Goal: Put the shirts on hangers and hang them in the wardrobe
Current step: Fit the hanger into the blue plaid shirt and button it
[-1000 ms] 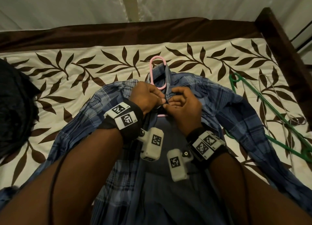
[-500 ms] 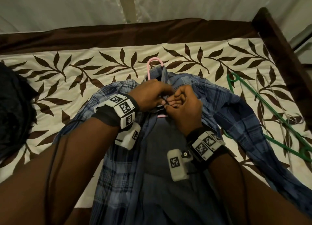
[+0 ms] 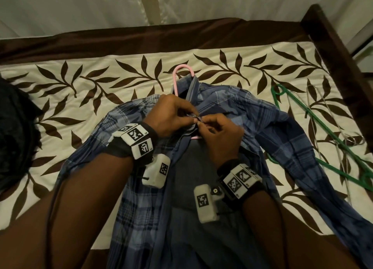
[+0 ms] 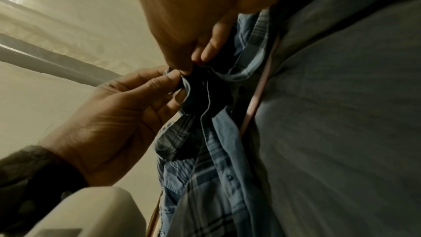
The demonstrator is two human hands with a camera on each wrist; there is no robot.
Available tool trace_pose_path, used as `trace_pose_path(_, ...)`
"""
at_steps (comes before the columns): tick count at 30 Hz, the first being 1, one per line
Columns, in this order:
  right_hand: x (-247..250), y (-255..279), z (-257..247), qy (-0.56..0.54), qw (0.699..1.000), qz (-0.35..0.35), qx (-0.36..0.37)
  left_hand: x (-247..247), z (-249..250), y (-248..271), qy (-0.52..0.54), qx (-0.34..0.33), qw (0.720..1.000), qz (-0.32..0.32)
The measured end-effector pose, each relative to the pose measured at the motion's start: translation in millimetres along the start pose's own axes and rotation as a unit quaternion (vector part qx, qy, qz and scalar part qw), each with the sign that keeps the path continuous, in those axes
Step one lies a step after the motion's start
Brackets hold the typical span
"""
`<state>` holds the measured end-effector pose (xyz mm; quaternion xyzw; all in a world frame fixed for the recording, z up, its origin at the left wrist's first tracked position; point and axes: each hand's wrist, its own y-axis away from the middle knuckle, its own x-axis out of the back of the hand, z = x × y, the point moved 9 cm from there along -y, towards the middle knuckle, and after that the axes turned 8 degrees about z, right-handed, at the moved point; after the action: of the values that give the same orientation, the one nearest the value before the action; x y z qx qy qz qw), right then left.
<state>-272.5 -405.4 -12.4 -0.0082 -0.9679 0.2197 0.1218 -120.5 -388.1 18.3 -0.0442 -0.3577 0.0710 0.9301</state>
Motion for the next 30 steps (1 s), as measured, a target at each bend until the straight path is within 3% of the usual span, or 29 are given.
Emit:
trace_pose_path(9,-4,-1,13,-0.013,0.997,0.002,-0.075,0,-3,12,0.045,0.019,0.996,0.072)
trace_pose_path(12,-8,-3,7,-0.001,0.999,-0.034,-0.042,-1,-5,18,0.086,0.066,0.989,0.102)
trace_pose_path(16,-14,-5,-5,0.013,0.997,-0.074,0.005,6,-5,30,0.058,0.125,0.969,0.204)
trace_pose_path(22,-12,-7,-16,0.027,0.993,-0.099,0.062,-9,-23,41,0.236,0.248,0.922,0.179)
trace_pose_path(26,-10,-7,-21,0.020,0.992,-0.097,0.081,-12,-30,44,0.279,0.311,0.890,0.181)
trace_pose_path(30,-13,-4,-18,0.009,0.991,-0.121,0.065,-13,-39,44,0.271,0.338,0.882,0.185)
